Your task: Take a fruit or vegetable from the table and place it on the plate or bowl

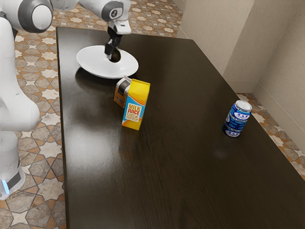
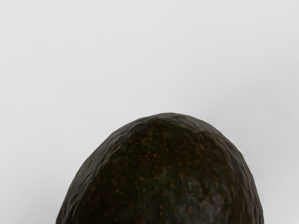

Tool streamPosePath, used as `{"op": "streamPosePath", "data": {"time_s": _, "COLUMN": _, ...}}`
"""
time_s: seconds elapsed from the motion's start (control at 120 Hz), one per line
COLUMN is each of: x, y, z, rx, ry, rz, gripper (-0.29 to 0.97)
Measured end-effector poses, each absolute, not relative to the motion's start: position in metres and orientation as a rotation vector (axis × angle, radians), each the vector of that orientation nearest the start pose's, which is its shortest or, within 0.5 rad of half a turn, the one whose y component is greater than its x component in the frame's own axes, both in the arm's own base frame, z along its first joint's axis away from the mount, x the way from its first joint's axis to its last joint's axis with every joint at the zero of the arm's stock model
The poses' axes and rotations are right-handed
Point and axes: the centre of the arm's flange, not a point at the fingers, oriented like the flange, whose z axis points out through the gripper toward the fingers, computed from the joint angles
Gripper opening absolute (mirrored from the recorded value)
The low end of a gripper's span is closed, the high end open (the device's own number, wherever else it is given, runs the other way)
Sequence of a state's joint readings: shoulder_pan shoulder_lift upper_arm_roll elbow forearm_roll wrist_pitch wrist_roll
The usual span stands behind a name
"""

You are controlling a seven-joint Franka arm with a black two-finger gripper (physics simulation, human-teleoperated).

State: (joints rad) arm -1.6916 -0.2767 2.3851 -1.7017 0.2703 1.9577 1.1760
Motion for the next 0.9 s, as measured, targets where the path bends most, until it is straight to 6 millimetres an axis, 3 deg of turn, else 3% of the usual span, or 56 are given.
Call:
{"op": "streamPosePath", "data": {"time_s": 0.3, "x": 0.447, "y": 0.456, "z": 0.447, "rx": -2.900, "ry": 0.811, "rz": -0.057, "gripper": 0.34}}
{"op": "streamPosePath", "data": {"time_s": 0.583, "x": 0.447, "y": 0.452, "z": 0.446, "rx": -2.915, "ry": 0.827, "rz": -0.032, "gripper": 0.59}}
{"op": "streamPosePath", "data": {"time_s": 0.617, "x": 0.450, "y": 0.447, "z": 0.457, "rx": -2.900, "ry": 0.833, "rz": -0.026, "gripper": 0.61}}
{"op": "streamPosePath", "data": {"time_s": 0.692, "x": 0.469, "y": 0.410, "z": 0.520, "rx": -2.818, "ry": 0.883, "rz": -0.013, "gripper": 0.63}}
{"op": "streamPosePath", "data": {"time_s": 0.758, "x": 0.488, "y": 0.367, "z": 0.592, "rx": -2.750, "ry": 0.936, "rz": -0.011, "gripper": 0.64}}
{"op": "streamPosePath", "data": {"time_s": 0.825, "x": 0.500, "y": 0.306, "z": 0.657, "rx": -2.728, "ry": 1.026, "rz": 0.006, "gripper": 0.65}}
{"op": "streamPosePath", "data": {"time_s": 0.858, "x": 0.503, "y": 0.277, "z": 0.672, "rx": -2.751, "ry": 1.084, "rz": 0.019, "gripper": 0.65}}
{"op": "streamPosePath", "data": {"time_s": 0.9, "x": 0.503, "y": 0.252, "z": 0.678, "rx": -2.796, "ry": 1.146, "rz": 0.047, "gripper": 0.65}}
